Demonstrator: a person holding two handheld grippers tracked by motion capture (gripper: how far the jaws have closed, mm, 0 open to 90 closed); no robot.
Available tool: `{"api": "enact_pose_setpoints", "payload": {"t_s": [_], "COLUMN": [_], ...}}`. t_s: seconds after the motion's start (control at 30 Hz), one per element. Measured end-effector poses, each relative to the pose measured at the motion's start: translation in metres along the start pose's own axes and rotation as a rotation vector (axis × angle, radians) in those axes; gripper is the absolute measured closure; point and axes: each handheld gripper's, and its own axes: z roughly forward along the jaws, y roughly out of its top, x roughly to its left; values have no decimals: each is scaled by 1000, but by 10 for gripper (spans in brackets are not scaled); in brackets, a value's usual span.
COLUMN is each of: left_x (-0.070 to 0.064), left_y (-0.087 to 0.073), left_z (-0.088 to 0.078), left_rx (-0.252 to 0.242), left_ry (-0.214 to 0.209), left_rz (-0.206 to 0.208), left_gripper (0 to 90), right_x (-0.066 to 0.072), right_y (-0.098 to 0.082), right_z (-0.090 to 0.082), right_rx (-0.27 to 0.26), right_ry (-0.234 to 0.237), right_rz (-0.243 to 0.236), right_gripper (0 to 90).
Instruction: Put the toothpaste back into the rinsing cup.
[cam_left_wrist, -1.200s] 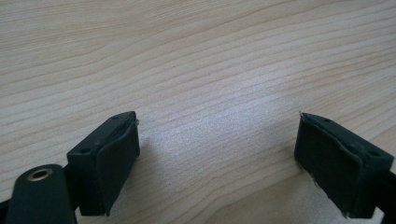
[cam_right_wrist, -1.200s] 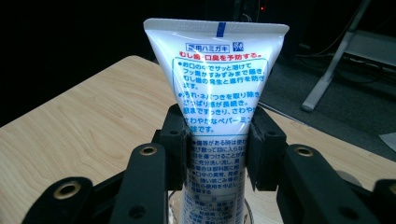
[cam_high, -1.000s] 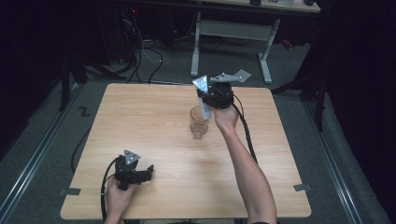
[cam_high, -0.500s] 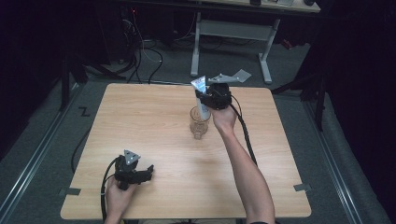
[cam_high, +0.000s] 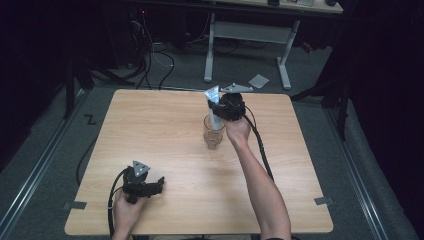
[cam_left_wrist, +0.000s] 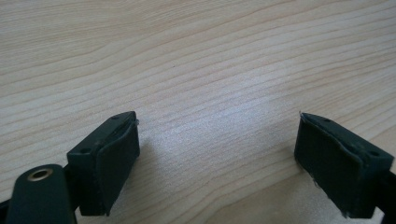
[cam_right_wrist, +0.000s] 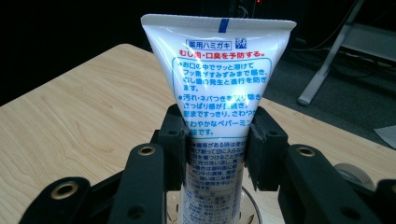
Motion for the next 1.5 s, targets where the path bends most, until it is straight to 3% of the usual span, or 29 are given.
{"api": "enact_pose_setpoints", "payload": {"t_s": [1.5], "left_x": [0], "left_y": [0], "left_z": [0], "left_rx": [0], "left_ry": [0], "left_rz": [-2], "left_gripper": [142], "right_x": [-11], "right_y": [-37], "right_z": [11], "right_rx": [122], "right_ry": [-11], "right_rz": [23], "right_gripper": [615]}}
